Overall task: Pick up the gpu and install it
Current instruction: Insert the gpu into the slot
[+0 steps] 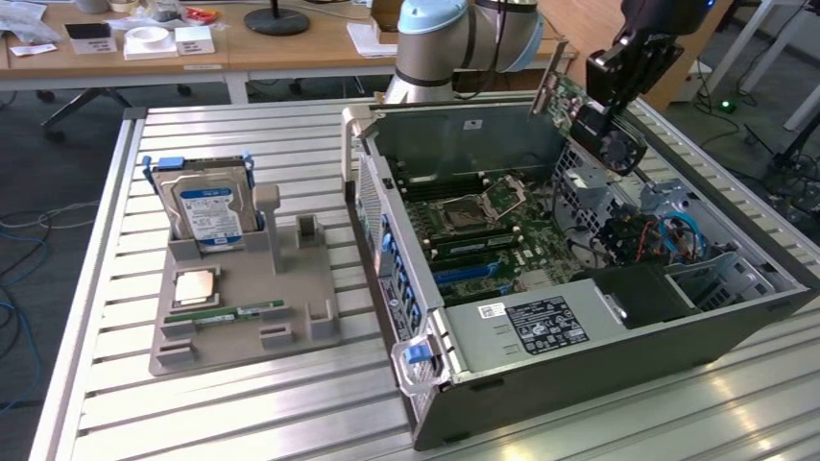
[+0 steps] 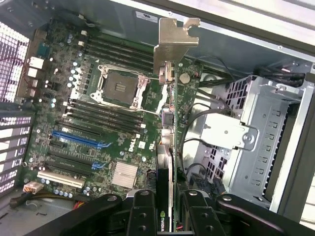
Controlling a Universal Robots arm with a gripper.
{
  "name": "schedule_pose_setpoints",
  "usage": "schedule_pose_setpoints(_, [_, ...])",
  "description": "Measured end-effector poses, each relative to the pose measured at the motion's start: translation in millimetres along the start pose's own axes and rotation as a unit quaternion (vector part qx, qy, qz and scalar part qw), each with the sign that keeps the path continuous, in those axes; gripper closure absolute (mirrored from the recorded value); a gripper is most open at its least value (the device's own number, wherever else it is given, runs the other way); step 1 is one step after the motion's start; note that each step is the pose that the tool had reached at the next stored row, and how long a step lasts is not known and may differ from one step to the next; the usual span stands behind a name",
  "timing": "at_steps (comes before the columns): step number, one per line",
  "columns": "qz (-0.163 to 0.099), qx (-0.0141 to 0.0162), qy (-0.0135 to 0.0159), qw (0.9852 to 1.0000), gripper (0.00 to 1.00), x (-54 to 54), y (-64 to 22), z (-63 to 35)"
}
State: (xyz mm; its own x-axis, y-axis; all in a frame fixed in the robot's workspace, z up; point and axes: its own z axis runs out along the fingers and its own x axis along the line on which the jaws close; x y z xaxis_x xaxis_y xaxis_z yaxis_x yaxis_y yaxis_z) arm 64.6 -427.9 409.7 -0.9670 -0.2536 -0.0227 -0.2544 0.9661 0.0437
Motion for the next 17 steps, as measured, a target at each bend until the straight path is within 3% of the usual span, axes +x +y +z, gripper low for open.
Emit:
schedule_pose_setpoints(12, [-0.05,-0.0012,0.0022,0.9987,0.74,0.0,0.0,0.1])
schedule_pose_setpoints(17, [-0.052,-0.0012,0.0023,0.9987,0.74,0.0,0.0,0.1])
